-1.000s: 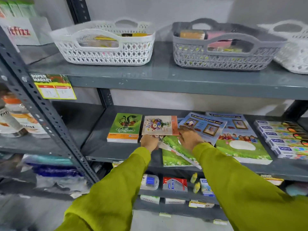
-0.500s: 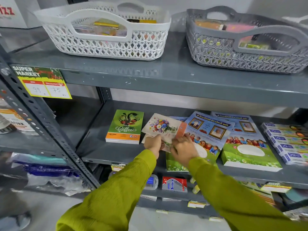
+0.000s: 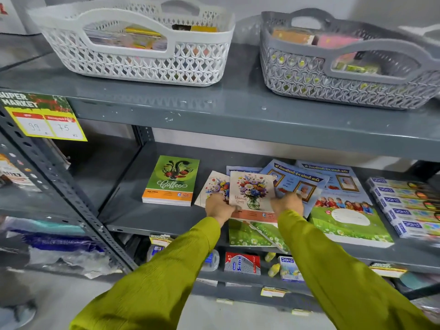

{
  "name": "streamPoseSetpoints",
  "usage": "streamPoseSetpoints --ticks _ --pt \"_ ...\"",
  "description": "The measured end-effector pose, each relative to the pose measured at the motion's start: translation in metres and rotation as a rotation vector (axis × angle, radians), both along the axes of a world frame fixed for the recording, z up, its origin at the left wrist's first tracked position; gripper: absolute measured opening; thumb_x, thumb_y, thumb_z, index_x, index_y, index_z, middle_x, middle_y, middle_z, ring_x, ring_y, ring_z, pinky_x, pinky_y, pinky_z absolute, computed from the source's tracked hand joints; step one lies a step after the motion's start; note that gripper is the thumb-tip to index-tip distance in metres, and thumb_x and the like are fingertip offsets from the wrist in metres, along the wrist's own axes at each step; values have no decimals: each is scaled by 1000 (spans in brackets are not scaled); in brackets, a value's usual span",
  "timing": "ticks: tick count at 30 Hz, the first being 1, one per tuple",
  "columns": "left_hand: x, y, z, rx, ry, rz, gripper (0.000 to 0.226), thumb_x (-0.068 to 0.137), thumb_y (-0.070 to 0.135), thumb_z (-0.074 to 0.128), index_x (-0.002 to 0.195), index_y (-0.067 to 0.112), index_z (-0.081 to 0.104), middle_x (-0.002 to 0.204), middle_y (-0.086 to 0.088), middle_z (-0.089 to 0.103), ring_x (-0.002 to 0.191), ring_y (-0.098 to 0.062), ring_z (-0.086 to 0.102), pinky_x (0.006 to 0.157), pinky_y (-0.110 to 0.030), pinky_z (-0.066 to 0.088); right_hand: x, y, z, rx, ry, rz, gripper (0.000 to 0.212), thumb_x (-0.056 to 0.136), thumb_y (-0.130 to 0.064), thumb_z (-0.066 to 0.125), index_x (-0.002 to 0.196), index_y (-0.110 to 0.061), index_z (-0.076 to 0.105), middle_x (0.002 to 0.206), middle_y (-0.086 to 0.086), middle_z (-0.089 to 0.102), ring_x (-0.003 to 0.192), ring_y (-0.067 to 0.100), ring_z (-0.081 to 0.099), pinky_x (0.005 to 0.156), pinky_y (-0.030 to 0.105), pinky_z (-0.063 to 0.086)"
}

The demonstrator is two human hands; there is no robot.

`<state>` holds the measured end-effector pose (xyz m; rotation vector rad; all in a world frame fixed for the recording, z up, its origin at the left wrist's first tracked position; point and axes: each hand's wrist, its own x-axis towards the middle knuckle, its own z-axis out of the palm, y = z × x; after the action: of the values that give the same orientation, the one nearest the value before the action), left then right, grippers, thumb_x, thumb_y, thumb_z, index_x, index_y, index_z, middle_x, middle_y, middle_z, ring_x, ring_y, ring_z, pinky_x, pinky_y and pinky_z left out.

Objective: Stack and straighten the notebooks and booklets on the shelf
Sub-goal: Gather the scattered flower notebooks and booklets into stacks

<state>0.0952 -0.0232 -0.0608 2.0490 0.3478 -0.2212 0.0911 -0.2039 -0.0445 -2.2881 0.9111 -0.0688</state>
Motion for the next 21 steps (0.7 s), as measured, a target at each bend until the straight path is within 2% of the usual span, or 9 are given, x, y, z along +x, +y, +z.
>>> streamPoseSetpoints --ticks 4,9,11,12,14,16,19,21 --pt "0 3 2 16 -11 -73 43 68 26 90 98 -1 75 112 -13 72 107 -31 65 87 -32 51 6 6 1 123 50 8 43 87 -36 58 114 -3 59 117 17 65 108 36 62 88 35 50" --pt "-6 18 -7 -27 -61 -107 40 67 15 89 100 6 68 108 -11 74 100 -24 68 83 -30 53 22 -12 -11 352 79 123 52 76 -25 61 125 -9 55 126 12 62 114 32 59 94 35 51" --pt "-14 28 -9 -102 -139 -88 40 71 9 86 105 9 64 107 -9 74 94 -19 66 76 -22 52 12 -9 -5 533 0 96 39 84 -9 61 122 -3 57 124 19 61 112 35 60 91 39 52" --pt "-19 33 -9 -126 -180 -81 39 74 8 84 107 11 62 105 -6 74 93 -16 65 72 -16 50 5 -5 -1 636 -54 91 29 87 -2 59 116 1 59 118 21 63 105 35 62 87 41 54" --pt "-29 44 -10 -160 -257 -70 39 78 8 81 111 15 61 104 -1 72 92 -13 66 70 -8 49 -11 2 4 832 -206 85 18 88 6 57 106 3 59 95 16 67 83 28 63 70 34 58" --pt "-40 53 -12 -179 -318 -70 41 80 10 80 115 20 61 106 2 73 94 -11 67 74 -11 52 -25 6 4 880 -307 123 20 86 6 60 106 4 59 86 11 66 79 22 62 59 25 58" --pt "-52 64 -12 -184 -370 -81 40 85 10 76 121 21 62 106 4 73 95 -9 67 78 -17 56 -39 8 -1 908 -367 154 24 84 3 64 108 4 62 95 13 69 85 21 67 64 26 58" --pt "-58 70 -11 -193 -380 -74 38 86 10 74 120 23 62 103 5 72 92 -3 66 75 -12 54 -44 13 -2 957 -387 150 21 83 3 65 104 1 64 96 12 71 87 21 68 70 29 60"
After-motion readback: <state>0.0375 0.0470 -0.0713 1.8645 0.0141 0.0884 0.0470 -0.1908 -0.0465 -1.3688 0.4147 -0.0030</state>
